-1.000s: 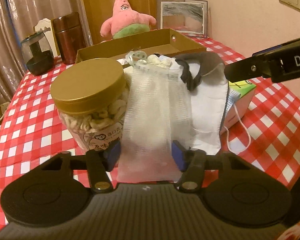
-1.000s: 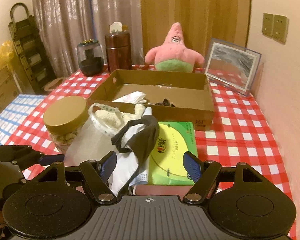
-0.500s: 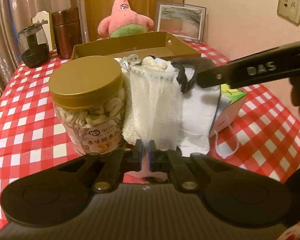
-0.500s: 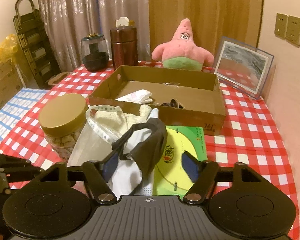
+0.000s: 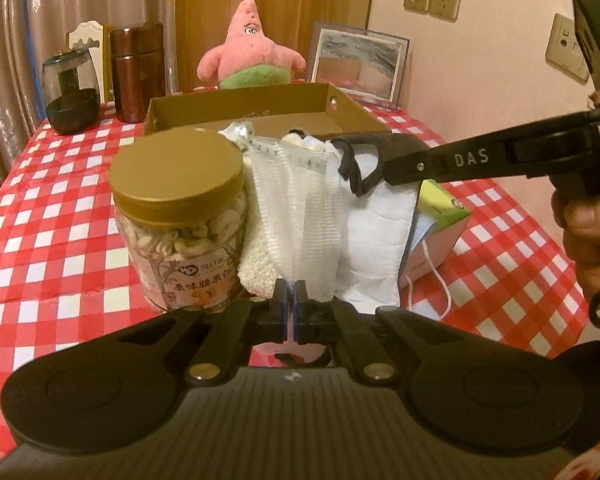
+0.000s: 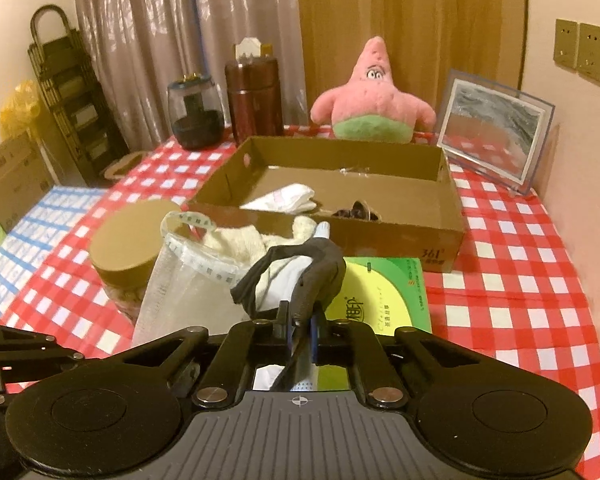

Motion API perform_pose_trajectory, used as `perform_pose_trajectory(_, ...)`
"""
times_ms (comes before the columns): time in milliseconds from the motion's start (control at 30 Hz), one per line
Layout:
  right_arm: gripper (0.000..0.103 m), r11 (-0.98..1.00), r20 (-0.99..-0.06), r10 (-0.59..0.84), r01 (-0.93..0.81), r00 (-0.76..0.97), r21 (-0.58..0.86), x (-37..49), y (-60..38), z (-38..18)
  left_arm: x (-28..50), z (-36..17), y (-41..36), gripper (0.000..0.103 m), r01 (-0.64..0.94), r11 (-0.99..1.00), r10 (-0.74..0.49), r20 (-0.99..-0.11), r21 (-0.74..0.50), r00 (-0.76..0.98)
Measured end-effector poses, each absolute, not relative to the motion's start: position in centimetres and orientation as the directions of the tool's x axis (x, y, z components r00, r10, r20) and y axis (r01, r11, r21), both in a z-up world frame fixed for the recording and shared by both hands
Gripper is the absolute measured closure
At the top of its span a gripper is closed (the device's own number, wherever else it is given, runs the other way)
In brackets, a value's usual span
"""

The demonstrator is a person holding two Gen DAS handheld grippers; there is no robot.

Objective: Organize soft objects
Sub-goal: 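Grasp the white mesh bag with the left tool while the right tool grasps the mask's black strap, then lift and carry the mesh bag and the mask over the cardboard box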

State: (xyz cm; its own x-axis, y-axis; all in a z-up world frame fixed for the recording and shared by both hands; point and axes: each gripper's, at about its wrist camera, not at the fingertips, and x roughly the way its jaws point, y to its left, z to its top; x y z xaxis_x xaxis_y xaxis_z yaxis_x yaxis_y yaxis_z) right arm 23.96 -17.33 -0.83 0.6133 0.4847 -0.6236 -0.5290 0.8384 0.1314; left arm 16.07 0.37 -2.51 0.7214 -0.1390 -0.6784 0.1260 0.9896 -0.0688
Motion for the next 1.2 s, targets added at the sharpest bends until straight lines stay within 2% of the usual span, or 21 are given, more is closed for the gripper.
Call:
perform_pose_trajectory(233, 0.096, 0.838, -0.563, 0.517, -0.514, 0.644, 0.182, 22.0, -18.8, 2.4, 15.3, -0.6, 0.4, 0.102, 0.129, 0.990, -0.136, -0.650, -0.059, 0.748)
perform_pose_trajectory(533, 0.096, 0.848, -0.511, 0.506, -0.510, 0.694, 0.147, 19.3, -20.3, 6.2, 13.7, 2.3, 0.3, 0.102, 0.133, 0.990, -0.134, -0.612, -0.047, 0.779)
perform_pose_trajectory(1200, 0.096, 0.852, -0.422, 0.515, -0.499, 0.746, 0.159, 17.9, -23.4, 10.9, 13.4, 6.8, 0.2, 0.102, 0.173, 0.984, -0.160, -0.556, -0.030, 0.815)
